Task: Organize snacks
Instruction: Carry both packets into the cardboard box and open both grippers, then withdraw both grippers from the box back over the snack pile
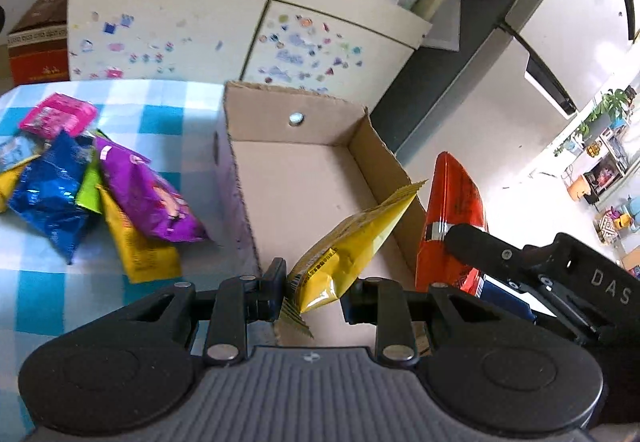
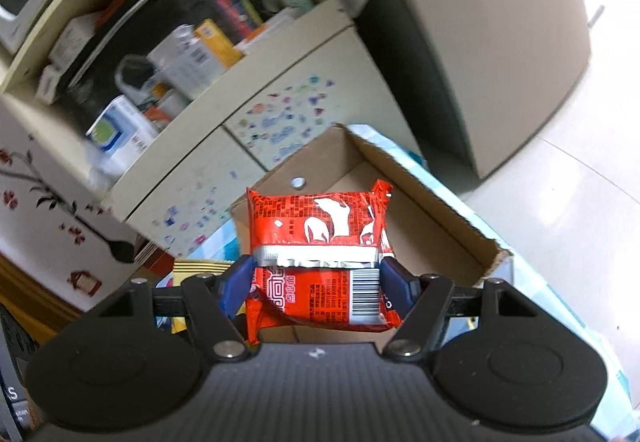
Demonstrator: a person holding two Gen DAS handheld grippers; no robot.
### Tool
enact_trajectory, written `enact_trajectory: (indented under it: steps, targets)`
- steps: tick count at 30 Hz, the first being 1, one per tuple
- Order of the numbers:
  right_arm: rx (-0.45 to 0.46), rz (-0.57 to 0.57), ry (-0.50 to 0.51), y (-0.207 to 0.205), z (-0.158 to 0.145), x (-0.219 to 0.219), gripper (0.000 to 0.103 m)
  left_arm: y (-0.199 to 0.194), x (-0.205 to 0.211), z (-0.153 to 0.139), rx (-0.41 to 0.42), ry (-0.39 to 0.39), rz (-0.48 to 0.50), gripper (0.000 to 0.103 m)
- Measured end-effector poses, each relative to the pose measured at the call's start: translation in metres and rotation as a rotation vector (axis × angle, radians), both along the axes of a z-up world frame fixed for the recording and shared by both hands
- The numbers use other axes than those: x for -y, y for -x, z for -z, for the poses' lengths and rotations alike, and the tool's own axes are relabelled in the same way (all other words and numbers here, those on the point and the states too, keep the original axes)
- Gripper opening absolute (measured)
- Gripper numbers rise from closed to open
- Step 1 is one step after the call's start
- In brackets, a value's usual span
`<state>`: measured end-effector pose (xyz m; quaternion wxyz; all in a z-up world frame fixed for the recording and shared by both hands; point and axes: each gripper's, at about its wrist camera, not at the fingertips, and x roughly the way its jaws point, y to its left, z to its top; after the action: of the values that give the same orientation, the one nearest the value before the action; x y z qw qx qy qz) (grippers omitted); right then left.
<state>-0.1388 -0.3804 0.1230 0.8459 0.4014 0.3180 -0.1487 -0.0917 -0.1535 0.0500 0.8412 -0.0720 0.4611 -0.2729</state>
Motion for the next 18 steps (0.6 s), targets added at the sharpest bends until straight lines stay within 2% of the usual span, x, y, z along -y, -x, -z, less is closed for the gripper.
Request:
enact_trajectory:
  steps: [6, 8, 9, 10, 14, 16, 18]
  targets:
    - [-0.011, 0.040, -0.034, -0.002, 0.006, 0.007, 0.072, -0.005, 0.016, 0.005, 0.006, -0.024, 0.016, 0.035]
    - [-0.016, 0.058, -0.053, -0.003, 0.009, 0.010, 0.075, -0.006, 0.018, 0.004, 0.015, -0.026, 0.021, 0.049]
    - [-0.018, 0.067, -0.063, -0.004, 0.010, 0.011, 0.077, -0.006, 0.019, 0.003, 0.021, -0.033, 0.017, 0.063]
    - [-0.015, 0.075, -0.071, -0.005, 0.010, 0.012, 0.078, -0.006, 0.020, 0.002, 0.031, -0.039, 0.010, 0.070]
    - [-0.004, 0.076, -0.062, -0.004, 0.009, 0.010, 0.080, -0.008, 0.018, 0.000, 0.040, -0.065, 0.016, 0.074]
    - [-0.003, 0.069, -0.063, -0.005, 0.009, 0.010, 0.082, -0.009, 0.015, 0.000, 0.042, -0.099, 0.011, 0.081]
    - [0.000, 0.061, -0.066, -0.006, 0.009, 0.009, 0.082, -0.010, 0.010, 0.000, 0.046, -0.114, 0.007, 0.082]
